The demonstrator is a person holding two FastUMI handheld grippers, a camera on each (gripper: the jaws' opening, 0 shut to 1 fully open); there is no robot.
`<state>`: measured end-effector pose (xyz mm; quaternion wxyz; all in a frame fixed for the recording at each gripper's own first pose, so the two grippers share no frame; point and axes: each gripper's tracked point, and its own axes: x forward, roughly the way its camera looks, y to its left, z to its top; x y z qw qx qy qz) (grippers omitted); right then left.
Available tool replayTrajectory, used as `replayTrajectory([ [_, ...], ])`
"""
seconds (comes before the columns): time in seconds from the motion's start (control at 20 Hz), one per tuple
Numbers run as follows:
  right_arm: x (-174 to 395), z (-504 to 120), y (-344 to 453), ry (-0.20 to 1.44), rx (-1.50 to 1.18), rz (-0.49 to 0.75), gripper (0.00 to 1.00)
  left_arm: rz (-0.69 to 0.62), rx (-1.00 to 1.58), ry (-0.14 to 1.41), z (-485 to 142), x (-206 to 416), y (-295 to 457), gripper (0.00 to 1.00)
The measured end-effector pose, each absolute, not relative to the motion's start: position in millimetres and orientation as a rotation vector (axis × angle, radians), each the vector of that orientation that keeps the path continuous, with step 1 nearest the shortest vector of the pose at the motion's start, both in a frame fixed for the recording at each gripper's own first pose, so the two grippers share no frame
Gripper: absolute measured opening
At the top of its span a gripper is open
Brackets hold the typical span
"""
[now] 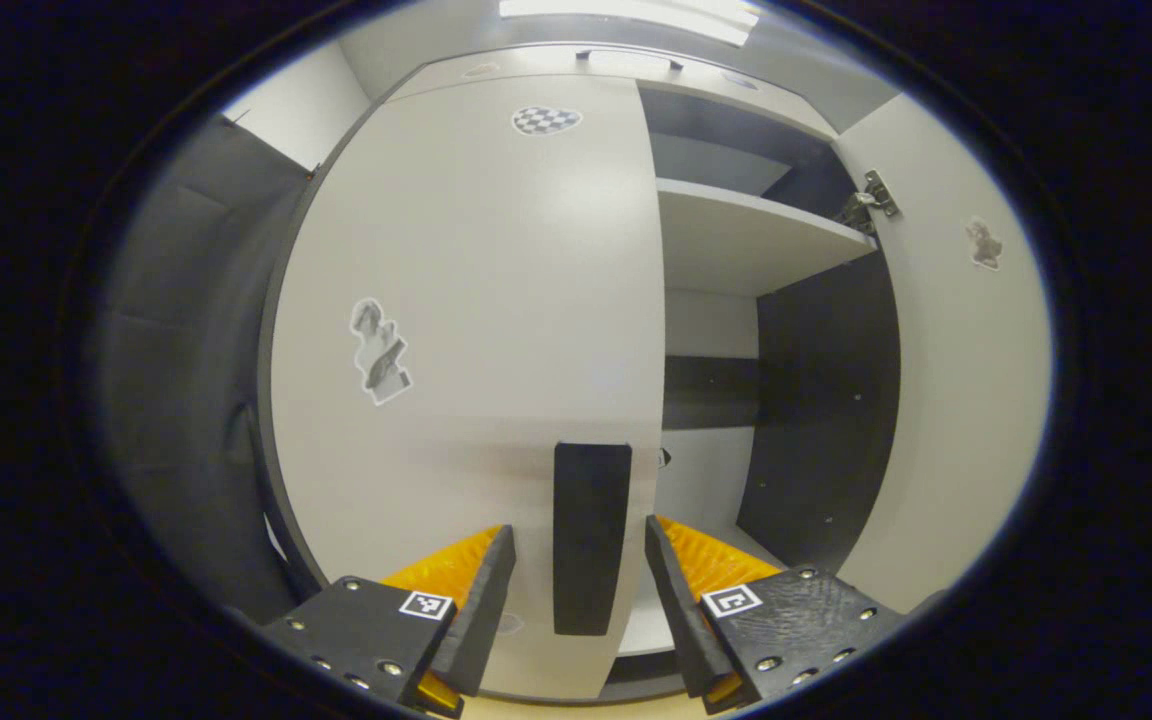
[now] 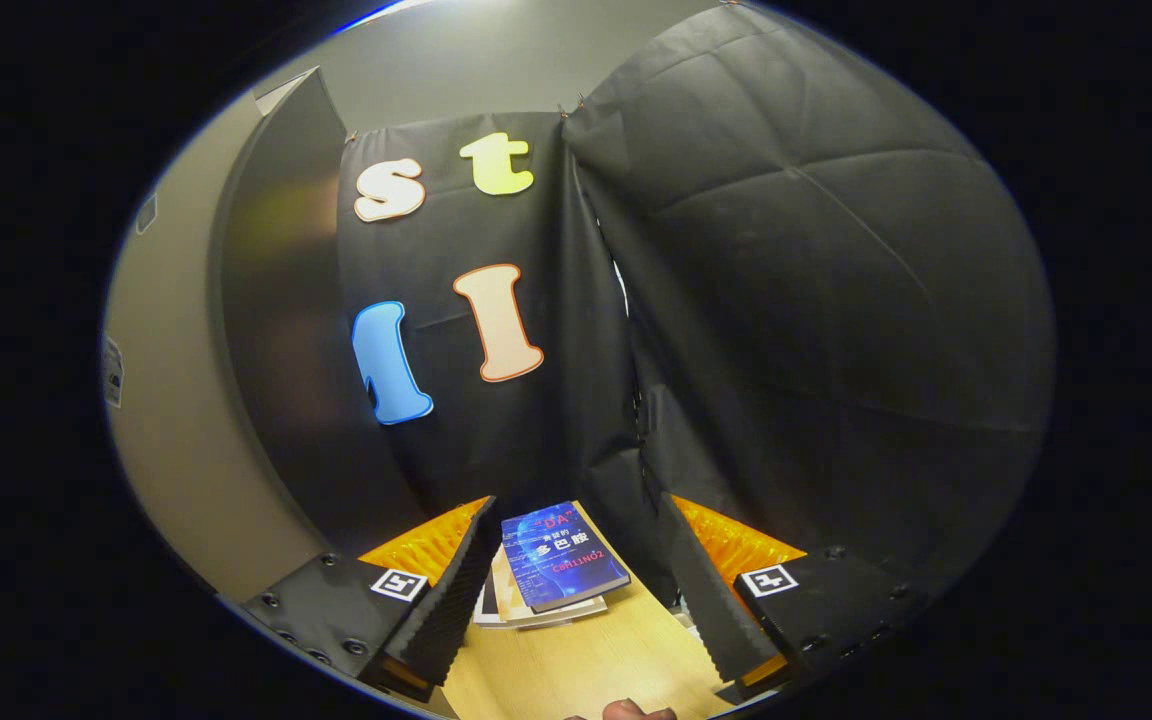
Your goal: Open the right door of the double-door shoe cabinet with the right hand, and open the left door with the left hand.
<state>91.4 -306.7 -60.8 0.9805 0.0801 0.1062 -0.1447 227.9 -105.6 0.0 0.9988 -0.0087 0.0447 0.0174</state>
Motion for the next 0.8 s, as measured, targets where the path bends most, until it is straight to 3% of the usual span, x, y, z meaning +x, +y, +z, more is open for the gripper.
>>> replayTrajectory([
  [0.05, 95, -60, -308, 0.212, 0.158, -0.292, 0.98, 0.039, -0.024, 0.091, -1, 231, -106, 0.76],
  [0.25, 110, -57, -313, 0.198, 0.148, -0.295, 0.98, 0.056, -0.043, 0.093, -4, 233, -105, 0.35],
  [0.3, 113, -56, -312, 0.192, 0.152, -0.293, 0.98, 0.059, -0.027, 0.090, -4, 235, -105, 0.35],
  [0.35, 117, -54, -311, 0.188, 0.157, -0.288, 0.92, 0.059, -0.001, 0.085, -3, 232, -106, 0.29],
  [0.45, 124, -53, -309, 0.182, 0.172, -0.284, 0.98, 0.064, 0.025, 0.087, -8, 233, -106, 0.29],
  [0.55, 127, -52, -306, 0.178, 0.183, -0.279, 0.98, 0.061, 0.018, 0.082, -9, 233, -105, 0.19],
  [0.6, 127, -52, -303, 0.177, 0.187, -0.275, 0.92, 0.058, 0.016, 0.079, -11, 232, -106, 0.12],
  [0.65, 125, -51, -302, 0.177, 0.188, -0.273, 0.98, 0.051, 0.015, 0.083, -10, 233, -106, 0.06],
  [0.7, 122, -51, -300, 0.176, 0.187, -0.273, 0.92, 0.047, 0.016, 0.082, -10, 234, -105, 0.07],
  [0.8, 115, -49, -298, 0.170, 0.180, -0.277, 0.92, 0.036, 0.013, 0.081, -10, 233, -105, 0.07],
])
